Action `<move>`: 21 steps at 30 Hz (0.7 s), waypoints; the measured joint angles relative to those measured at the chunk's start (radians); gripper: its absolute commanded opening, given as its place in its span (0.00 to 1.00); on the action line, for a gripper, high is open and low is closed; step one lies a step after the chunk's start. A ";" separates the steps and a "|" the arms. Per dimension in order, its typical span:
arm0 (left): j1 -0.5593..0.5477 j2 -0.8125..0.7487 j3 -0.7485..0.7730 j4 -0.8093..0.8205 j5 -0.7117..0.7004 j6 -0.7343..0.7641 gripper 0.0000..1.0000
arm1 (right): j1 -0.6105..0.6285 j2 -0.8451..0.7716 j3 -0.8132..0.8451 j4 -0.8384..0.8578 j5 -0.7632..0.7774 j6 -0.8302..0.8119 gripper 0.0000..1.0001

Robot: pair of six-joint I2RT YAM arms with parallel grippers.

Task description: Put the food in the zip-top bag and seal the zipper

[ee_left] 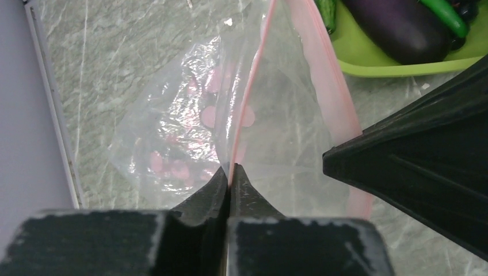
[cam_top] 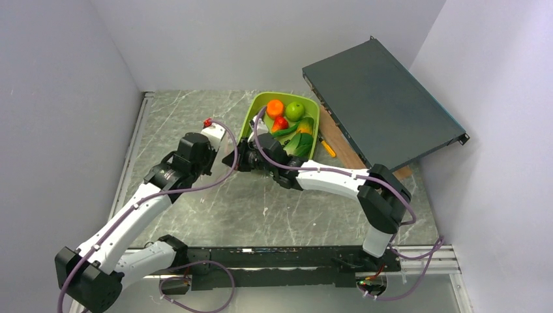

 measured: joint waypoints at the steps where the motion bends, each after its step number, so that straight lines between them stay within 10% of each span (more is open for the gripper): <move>1: 0.000 0.004 0.000 -0.002 -0.005 0.000 0.00 | -0.003 0.002 0.001 0.004 -0.007 0.003 0.00; 5: 0.002 0.016 0.002 -0.005 -0.057 -0.004 0.00 | -0.016 0.039 0.038 0.005 -0.040 0.001 0.02; 21: 0.116 0.110 0.039 -0.053 -0.113 -0.079 0.00 | -0.032 -0.049 0.082 -0.307 -0.056 -0.438 0.71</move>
